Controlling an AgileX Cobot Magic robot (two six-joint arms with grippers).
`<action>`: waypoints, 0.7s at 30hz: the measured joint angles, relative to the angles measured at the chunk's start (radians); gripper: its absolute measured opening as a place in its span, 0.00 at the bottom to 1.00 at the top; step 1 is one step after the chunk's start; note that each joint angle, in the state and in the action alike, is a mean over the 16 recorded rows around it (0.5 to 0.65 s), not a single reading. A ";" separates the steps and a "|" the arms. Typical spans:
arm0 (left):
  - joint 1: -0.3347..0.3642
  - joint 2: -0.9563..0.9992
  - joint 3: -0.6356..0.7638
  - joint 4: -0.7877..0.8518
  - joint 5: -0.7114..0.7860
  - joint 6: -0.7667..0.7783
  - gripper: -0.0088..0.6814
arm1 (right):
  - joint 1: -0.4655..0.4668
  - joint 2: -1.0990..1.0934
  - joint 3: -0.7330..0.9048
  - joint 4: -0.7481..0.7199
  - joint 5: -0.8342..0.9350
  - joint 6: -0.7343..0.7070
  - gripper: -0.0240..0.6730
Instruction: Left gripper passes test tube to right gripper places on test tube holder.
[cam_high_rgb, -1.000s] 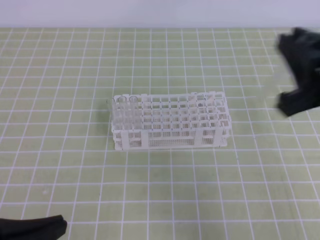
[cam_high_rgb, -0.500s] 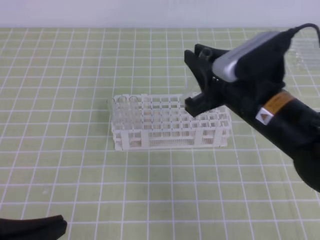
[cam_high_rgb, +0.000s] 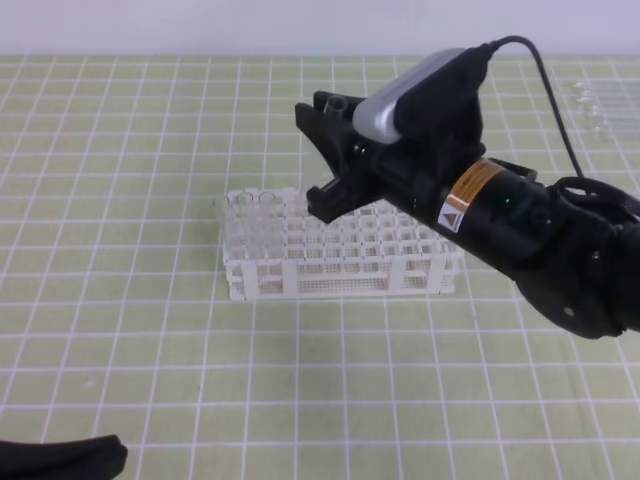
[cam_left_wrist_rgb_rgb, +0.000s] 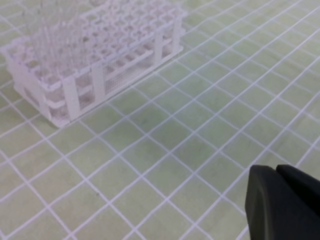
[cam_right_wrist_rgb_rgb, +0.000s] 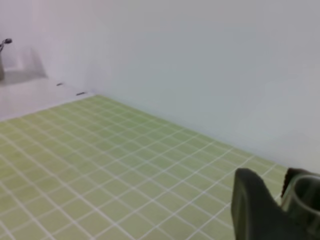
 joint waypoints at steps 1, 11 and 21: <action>0.000 0.001 0.000 0.001 0.003 0.000 0.01 | 0.000 0.008 -0.005 -0.012 0.001 0.009 0.17; -0.001 -0.001 0.000 -0.004 0.030 0.000 0.01 | 0.000 0.063 -0.026 -0.103 0.018 0.048 0.17; -0.001 -0.001 0.000 -0.004 0.031 0.000 0.01 | 0.000 0.103 -0.070 -0.208 0.068 0.085 0.17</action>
